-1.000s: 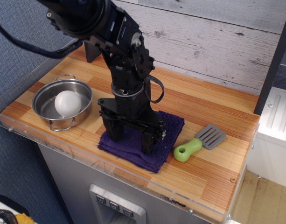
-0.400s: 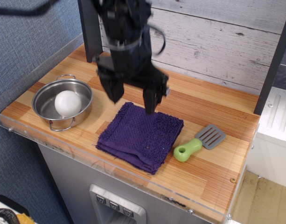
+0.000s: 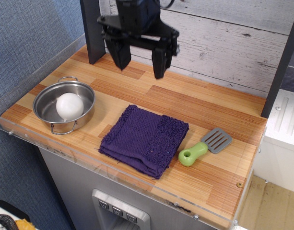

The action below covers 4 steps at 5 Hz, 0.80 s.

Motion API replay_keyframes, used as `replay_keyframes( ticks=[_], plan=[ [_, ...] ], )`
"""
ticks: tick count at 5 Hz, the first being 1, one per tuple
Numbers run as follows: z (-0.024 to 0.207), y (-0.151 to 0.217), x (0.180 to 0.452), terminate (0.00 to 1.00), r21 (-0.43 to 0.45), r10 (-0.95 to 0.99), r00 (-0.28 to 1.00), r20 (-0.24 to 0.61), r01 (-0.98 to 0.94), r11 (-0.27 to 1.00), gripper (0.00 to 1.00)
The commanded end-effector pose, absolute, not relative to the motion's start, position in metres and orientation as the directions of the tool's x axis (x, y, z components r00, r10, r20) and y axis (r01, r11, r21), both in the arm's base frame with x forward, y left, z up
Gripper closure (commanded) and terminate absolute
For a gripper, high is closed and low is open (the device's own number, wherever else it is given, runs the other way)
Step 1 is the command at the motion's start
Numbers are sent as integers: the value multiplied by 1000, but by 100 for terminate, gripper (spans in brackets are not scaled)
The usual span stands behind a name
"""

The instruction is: Move the towel bottom middle of table

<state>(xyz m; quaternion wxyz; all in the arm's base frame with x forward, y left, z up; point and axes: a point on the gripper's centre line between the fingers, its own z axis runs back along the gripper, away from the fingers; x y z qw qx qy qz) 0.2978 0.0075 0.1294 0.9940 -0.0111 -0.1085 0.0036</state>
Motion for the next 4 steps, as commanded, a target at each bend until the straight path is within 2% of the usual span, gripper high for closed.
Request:
replay_keyframes(
  ticks=[1, 2, 3, 4],
  plan=[
    [159, 23, 315, 0, -42, 30, 969, 244, -20, 999, 0],
    [163, 21, 320, 0, -71, -61, 974, 220, 79, 994, 0],
    [163, 21, 320, 0, -71, -61, 974, 220, 79, 994, 0],
    [163, 21, 320, 100, -71, -61, 974, 220, 79, 994, 0]
  ],
)
